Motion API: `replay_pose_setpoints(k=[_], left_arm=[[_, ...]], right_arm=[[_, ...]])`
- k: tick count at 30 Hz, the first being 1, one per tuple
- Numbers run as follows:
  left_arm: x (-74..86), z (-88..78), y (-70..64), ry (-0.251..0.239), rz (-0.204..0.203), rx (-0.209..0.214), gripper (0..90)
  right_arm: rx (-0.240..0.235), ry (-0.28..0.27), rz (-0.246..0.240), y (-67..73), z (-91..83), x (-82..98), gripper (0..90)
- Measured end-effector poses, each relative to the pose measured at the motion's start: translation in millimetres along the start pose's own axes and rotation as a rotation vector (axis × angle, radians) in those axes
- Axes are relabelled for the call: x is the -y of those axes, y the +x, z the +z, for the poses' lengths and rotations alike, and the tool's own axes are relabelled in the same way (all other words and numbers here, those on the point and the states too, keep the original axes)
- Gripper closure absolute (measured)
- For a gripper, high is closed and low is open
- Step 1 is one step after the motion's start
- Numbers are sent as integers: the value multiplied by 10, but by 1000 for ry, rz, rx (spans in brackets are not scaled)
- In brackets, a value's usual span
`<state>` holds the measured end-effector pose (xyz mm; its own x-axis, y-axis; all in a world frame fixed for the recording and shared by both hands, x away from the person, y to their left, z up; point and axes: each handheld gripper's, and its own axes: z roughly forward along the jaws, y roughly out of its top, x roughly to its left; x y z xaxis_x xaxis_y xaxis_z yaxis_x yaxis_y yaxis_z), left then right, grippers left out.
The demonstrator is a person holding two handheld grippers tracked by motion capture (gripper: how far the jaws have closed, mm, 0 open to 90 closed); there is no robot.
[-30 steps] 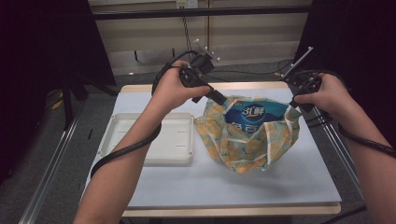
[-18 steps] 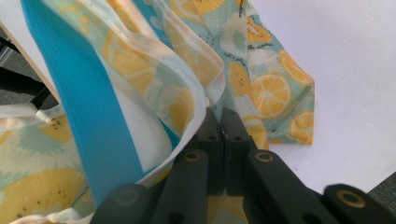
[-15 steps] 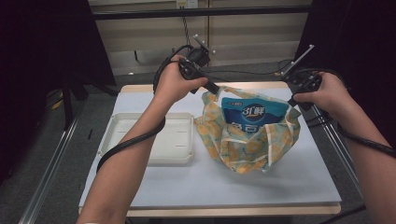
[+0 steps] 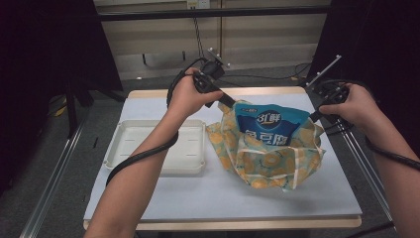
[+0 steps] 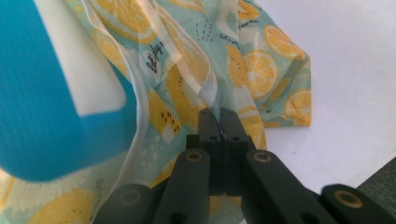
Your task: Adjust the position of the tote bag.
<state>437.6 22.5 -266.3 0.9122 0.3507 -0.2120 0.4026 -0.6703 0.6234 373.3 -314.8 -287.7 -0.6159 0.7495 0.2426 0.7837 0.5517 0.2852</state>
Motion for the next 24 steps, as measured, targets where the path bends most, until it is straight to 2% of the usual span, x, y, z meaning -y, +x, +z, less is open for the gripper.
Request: replay_pose_setpoints(k=[6, 8, 9, 11, 13, 18, 19, 21, 23, 24], left_arm=[[63, -4, 63, -19, -20, -23, 659], [92, -26, 79, -16, -16, -16, 660], [109, -33, 78, -15, -32, -14, 649], [150, -51, 97, -2, -36, -28, 609], [200, -53, 122, 14, -28, -16, 594], [337, 6, 99, 9, -55, 6, 525], [360, 14, 104, 31, -30, 5, 525], [406, 47, 85, 33, -37, 25, 509], [440, 70, 61, 45, -26, 32, 490], [461, 88, 39, 43, -32, 52, 482]], right_arm=[[-13, -4, 13, -54, 60, 115, 897], [-7, -11, 22, -78, 77, 162, 895], [-14, -15, 24, -89, 83, 182, 894], [-9, -14, 31, -103, 86, 216, 894], [-8, -12, 33, -123, 98, 243, 892], [-15, -27, 37, -152, 150, 295, 886], [-21, -29, 40, -156, 163, 302, 885], [-22, -30, 41, -162, 185, 311, 886], [-28, -28, 46, -158, 201, 316, 885], [-30, -29, 48, -157, 205, 318, 884]])
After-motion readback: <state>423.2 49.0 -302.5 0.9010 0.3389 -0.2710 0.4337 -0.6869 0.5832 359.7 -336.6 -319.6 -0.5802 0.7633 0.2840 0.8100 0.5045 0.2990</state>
